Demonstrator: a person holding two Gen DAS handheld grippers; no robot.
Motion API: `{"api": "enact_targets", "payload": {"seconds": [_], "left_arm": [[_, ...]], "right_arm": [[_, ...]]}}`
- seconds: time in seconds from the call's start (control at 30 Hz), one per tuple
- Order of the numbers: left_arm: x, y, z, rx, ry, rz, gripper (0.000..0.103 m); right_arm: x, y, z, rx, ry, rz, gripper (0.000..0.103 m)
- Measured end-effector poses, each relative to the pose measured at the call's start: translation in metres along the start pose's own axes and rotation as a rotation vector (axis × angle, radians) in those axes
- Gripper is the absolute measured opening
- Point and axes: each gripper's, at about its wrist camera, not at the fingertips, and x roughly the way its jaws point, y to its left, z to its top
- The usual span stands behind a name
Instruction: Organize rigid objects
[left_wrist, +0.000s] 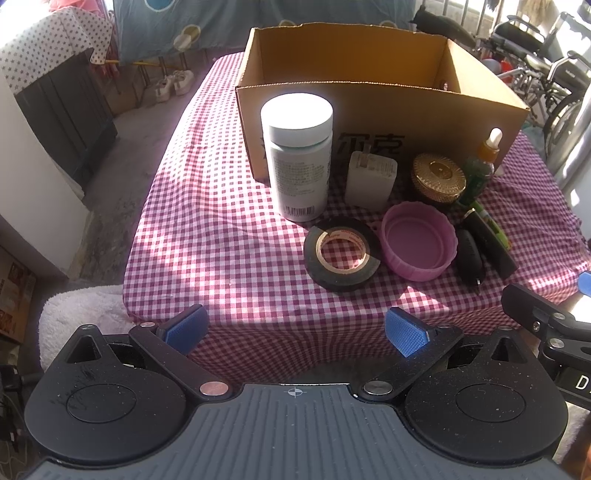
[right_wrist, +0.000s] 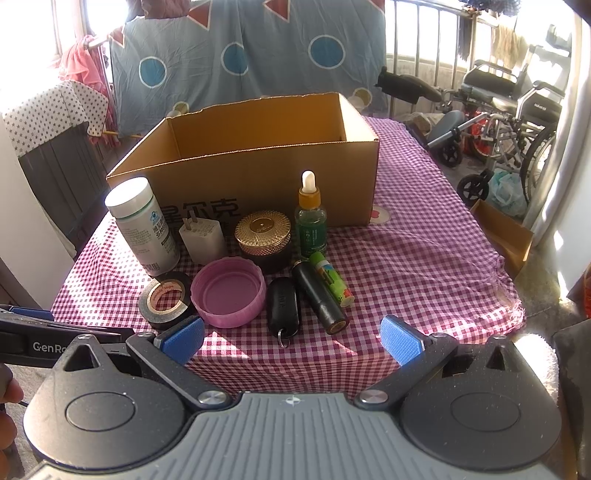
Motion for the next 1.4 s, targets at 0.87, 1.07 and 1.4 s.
{"api": "enact_targets", "payload": {"seconds": [0.87, 1.07, 1.4], "left_arm": [[0.019, -0.013, 0.01, 0.054, 0.004, -0.051, 0.102], [0.013, -0.019, 0.012, 0.109, -0.099, -0.149, 0.102], [0.014, -0.058, 0.019, 0.278, -0.221, -0.362, 0.099]], "right_arm": [[0.009, -0.022, 0.001, 0.088, -0.007, -0.023, 0.103], [0.005, -0.045, 0.007, 0.134, -0.095, -0.009, 0.103], [0.03, -0.081, 0.024, 0.194, -0.089, 0.06, 0.093]]}}
